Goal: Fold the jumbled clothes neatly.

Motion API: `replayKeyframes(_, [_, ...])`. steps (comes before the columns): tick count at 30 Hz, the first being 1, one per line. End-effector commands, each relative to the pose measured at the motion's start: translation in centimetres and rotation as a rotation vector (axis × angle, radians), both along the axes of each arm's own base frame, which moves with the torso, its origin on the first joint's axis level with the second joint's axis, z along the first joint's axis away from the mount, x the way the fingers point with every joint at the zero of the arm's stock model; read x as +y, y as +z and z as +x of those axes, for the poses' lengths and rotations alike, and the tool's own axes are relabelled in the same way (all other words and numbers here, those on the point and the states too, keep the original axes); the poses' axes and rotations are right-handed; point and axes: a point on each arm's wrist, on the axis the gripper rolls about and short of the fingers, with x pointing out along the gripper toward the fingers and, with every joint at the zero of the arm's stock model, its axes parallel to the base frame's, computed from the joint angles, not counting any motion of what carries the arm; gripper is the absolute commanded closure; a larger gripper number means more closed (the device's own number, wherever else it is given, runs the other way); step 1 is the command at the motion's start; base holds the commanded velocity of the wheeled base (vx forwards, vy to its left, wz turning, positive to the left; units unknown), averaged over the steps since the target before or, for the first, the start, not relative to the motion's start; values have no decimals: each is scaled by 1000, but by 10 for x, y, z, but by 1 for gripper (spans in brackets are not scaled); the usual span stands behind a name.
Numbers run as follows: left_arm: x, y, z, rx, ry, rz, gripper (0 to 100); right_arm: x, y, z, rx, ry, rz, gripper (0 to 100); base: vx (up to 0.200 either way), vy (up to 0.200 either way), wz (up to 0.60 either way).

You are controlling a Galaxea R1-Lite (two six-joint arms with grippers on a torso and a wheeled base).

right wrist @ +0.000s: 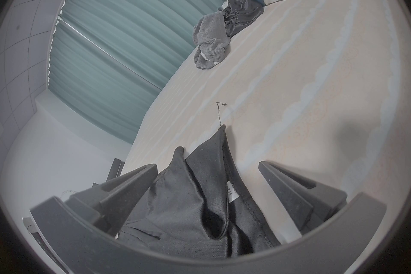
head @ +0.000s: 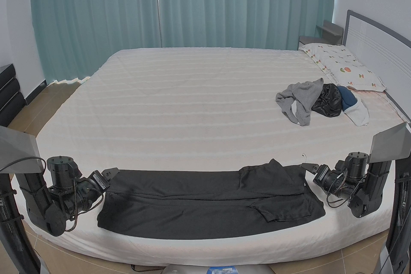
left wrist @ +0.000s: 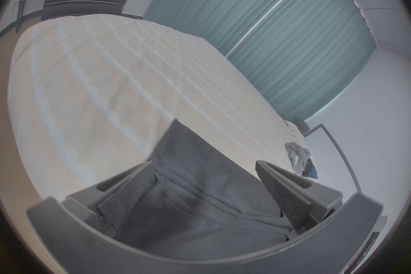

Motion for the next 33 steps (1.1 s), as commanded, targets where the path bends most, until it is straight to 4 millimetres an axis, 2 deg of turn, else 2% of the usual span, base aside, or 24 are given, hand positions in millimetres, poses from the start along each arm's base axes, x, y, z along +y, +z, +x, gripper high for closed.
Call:
replayKeyframes(1, [-24,8,-9,-17,-82,-17,0,0,-1,0,2,0,-1,0,0,0,0])
replayKeyframes(8, [-48,1,-15,24,-147,-57,0,0,-1,0,2,0,-1,0,0,0,0])
replayKeyframes(19, [-52,-33,-11,139,-147,-24,0,0,-1,0,4,0,-1,0,0,0,0])
replayKeyframes(26, [-41,-31,-4,96,-83,-17,0,0,-1,-1,4,0,-1,0,0,0,0])
replayKeyframes(33, [-14,-29,-2,75,-22,44,0,0,0,0,2,0,-1,0,0,0,0])
